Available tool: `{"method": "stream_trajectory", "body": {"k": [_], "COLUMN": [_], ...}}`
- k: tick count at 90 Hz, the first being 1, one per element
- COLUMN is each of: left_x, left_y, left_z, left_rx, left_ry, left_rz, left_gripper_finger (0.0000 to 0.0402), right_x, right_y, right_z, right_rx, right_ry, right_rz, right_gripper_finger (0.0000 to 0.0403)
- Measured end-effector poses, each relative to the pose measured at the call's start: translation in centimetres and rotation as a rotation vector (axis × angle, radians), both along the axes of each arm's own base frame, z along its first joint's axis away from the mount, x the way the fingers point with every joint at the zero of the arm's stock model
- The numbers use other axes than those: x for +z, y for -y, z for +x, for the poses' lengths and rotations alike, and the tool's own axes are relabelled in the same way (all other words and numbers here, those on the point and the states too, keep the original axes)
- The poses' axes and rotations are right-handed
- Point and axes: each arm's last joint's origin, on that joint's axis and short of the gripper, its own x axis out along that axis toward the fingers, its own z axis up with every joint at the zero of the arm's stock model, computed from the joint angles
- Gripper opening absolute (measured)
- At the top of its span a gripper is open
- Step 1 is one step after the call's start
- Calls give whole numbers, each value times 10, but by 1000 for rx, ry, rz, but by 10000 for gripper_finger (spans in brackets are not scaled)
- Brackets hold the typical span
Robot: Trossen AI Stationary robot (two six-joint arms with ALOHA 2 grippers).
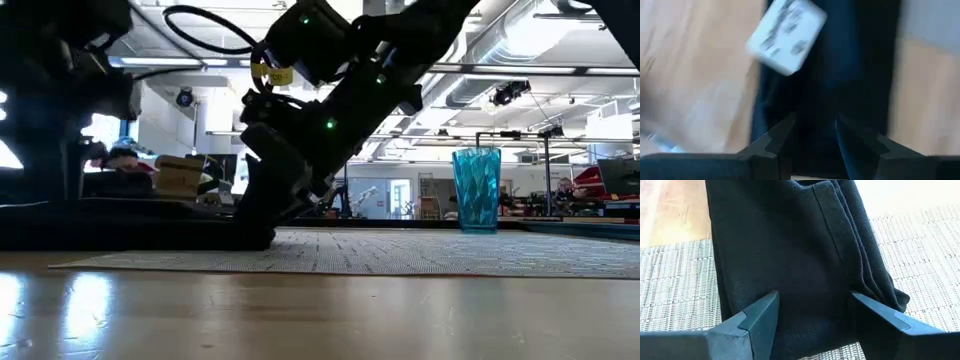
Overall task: Set table place
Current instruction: Fold the black table napkin
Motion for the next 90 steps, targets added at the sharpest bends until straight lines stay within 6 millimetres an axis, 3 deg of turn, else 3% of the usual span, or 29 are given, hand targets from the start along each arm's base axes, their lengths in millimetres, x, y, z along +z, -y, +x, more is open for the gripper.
{"method": "stream_trajectory", "body": {"k": [48, 90], "left_x": [1, 3], "left_y": [-4, 0], "left_z": [3, 6], "left_rx": [47, -4], "left_ry": [58, 86], "left_rz": [129, 51], "left_gripper_finger": [117, 117], "right_x": [0, 0], "right_y": [1, 1], "right_z": [0, 0], "right_rx": [-4, -2], "right_ry": [1, 1], "right_rz": [2, 0], "right_gripper_finger": [216, 216]}}
